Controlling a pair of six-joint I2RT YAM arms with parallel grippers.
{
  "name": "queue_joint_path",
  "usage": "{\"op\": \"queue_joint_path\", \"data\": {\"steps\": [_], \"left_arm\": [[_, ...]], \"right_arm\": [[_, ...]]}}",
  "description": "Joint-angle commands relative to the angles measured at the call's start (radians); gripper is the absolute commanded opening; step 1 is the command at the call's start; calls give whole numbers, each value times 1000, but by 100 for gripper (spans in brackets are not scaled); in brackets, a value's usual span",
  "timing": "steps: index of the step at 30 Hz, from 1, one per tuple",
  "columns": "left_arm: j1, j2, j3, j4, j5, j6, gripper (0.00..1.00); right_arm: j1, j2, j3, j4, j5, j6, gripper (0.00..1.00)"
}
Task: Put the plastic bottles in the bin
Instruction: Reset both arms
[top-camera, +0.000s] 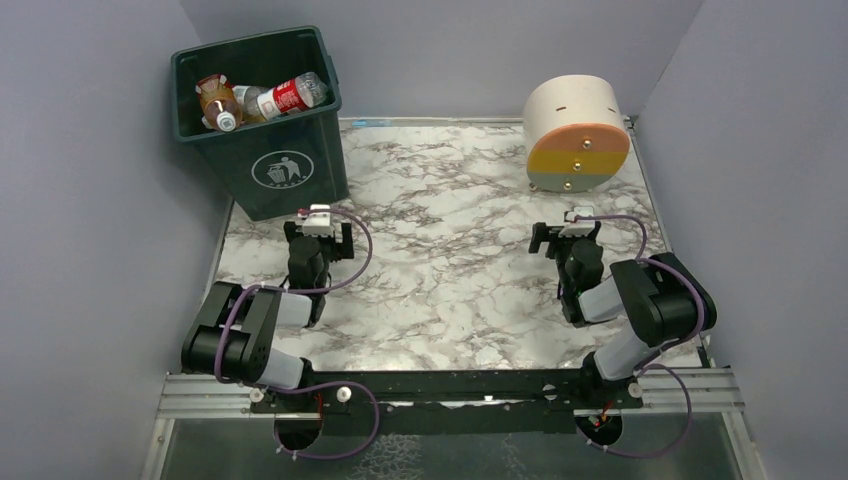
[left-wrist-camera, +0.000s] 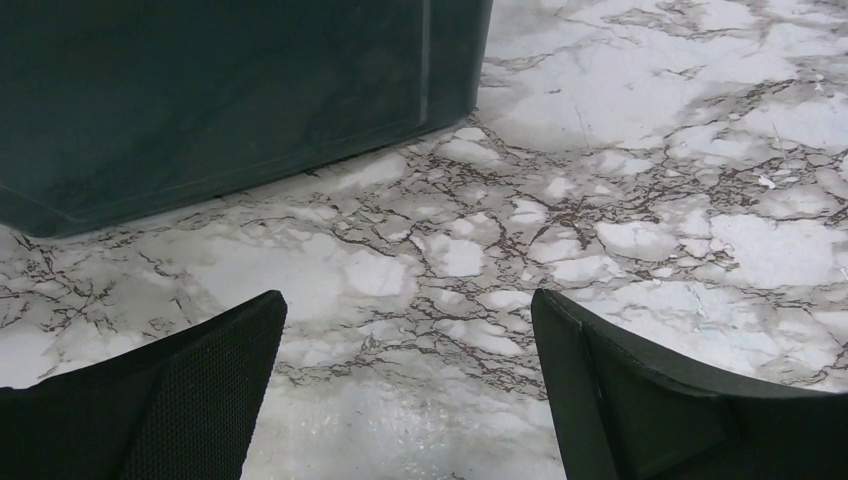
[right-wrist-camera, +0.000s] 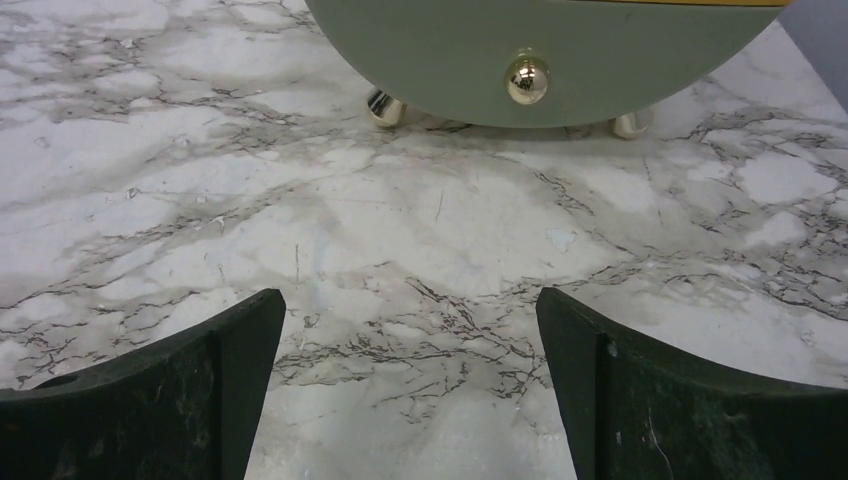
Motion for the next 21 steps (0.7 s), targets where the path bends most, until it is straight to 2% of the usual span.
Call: {"op": "queue_joint_path", "data": {"steps": [1, 2, 4, 7, 10, 14, 19, 21], "left_arm": [[3, -41, -32, 119, 68, 23, 99], [0, -54, -39, 119, 73, 28, 99], [0, -86, -50, 120, 71, 28, 99], [0, -109, -40, 99, 69, 32, 99], [0, -159, -39, 67, 59, 66, 99], [0, -272, -110, 93, -111, 61, 99], [9, -134, -116, 200, -62, 72, 99], [10, -51, -134, 322, -56, 77, 99]], "right_arm": [[-3, -3, 23, 22, -31, -11, 99], [-5, -6, 25, 2, -35, -7, 99], [-5, 25, 16, 86, -31, -22, 99], [-5, -2, 25, 10, -30, -7, 99], [-6, 19, 16, 70, -32, -15, 100], [-6, 9, 19, 44, -28, -11, 99], [-5, 11, 27, 33, -28, -6, 100], [-5, 13, 26, 34, -28, -6, 99]]}}
